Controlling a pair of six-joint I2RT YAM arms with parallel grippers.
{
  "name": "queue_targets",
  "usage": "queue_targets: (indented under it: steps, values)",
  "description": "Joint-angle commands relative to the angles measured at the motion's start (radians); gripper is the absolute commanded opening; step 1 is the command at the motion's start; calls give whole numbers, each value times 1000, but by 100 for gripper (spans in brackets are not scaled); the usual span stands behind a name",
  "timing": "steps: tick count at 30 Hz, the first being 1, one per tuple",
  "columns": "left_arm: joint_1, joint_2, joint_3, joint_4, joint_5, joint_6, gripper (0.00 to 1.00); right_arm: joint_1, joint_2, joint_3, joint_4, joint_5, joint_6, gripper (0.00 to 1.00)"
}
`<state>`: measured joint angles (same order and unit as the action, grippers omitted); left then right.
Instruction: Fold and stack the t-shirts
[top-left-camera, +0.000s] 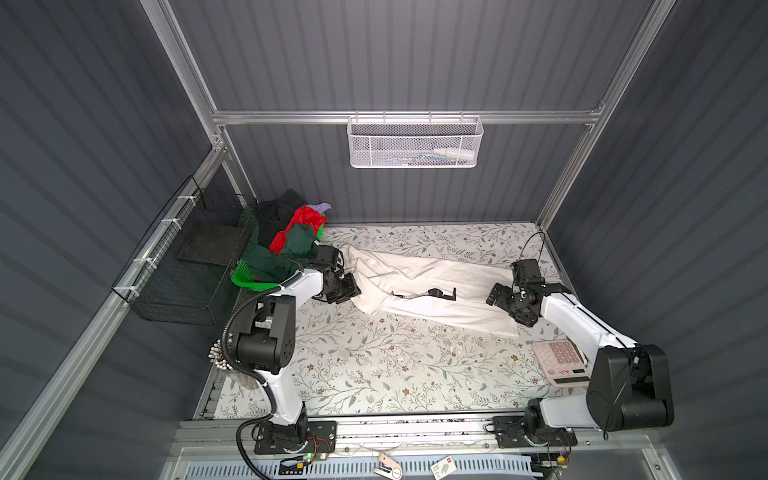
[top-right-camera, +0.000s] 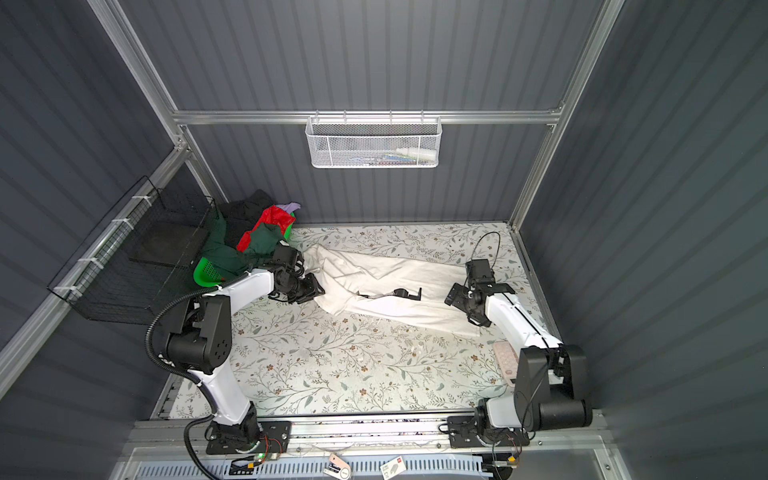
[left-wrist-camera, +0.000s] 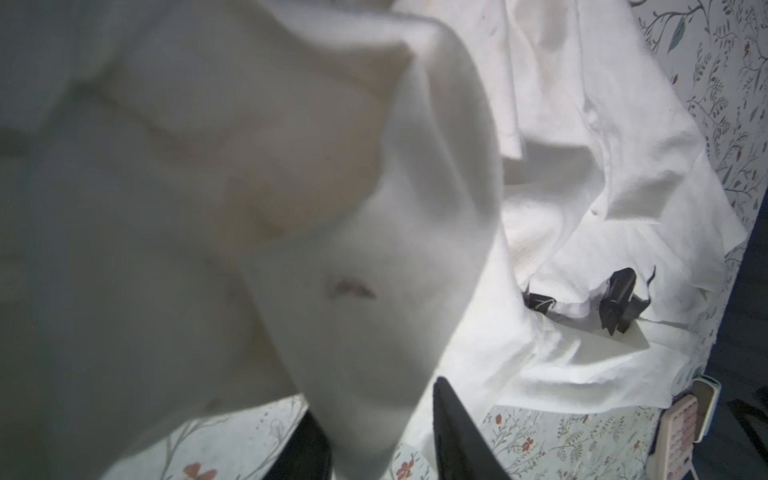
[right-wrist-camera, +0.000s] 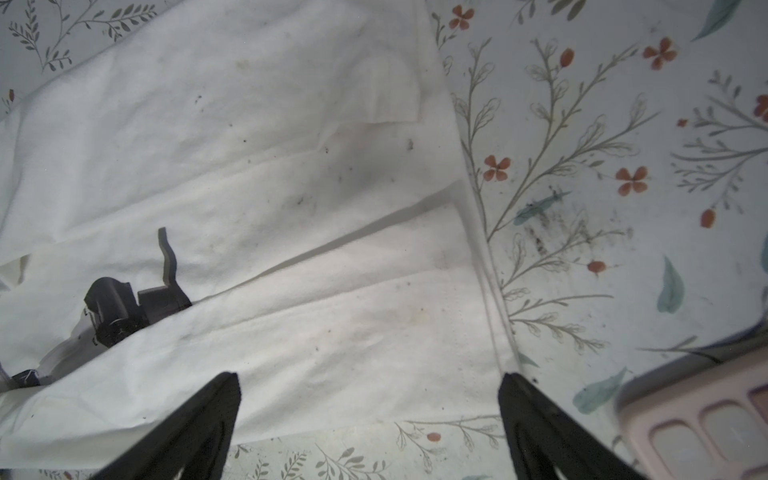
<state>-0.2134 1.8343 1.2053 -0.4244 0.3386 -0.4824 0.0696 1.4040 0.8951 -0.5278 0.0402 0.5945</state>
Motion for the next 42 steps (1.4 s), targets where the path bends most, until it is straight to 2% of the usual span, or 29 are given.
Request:
queue_targets:
  steps: [1,8,12,15,24,28,33,42]
  values:
    - [5,-42,5,10,64,-34,31,-2,6,-8,5,-15,6,99]
    - [5,-82,4,2,60,-44,32,-2,30,2,1,-24,-12,99]
    - [5,-51,26,14,88,-42,11,-2,39,-8,11,-32,-6,99]
    - [5,-18,52,26,111,-48,0,-2,40,-14,17,-38,-5,99]
    - [5,42,130,32,125,-35,0,-1,1,-40,11,-24,-7,99]
    - [5,87,197,28,122,-37,0,9,-37,-71,39,-57,-18,99]
    - [5,178,338,4,116,-43,0,83,-86,-87,51,-41,-55,99]
    - [3,278,458,36,118,-98,0,188,-106,-89,22,5,-74,99]
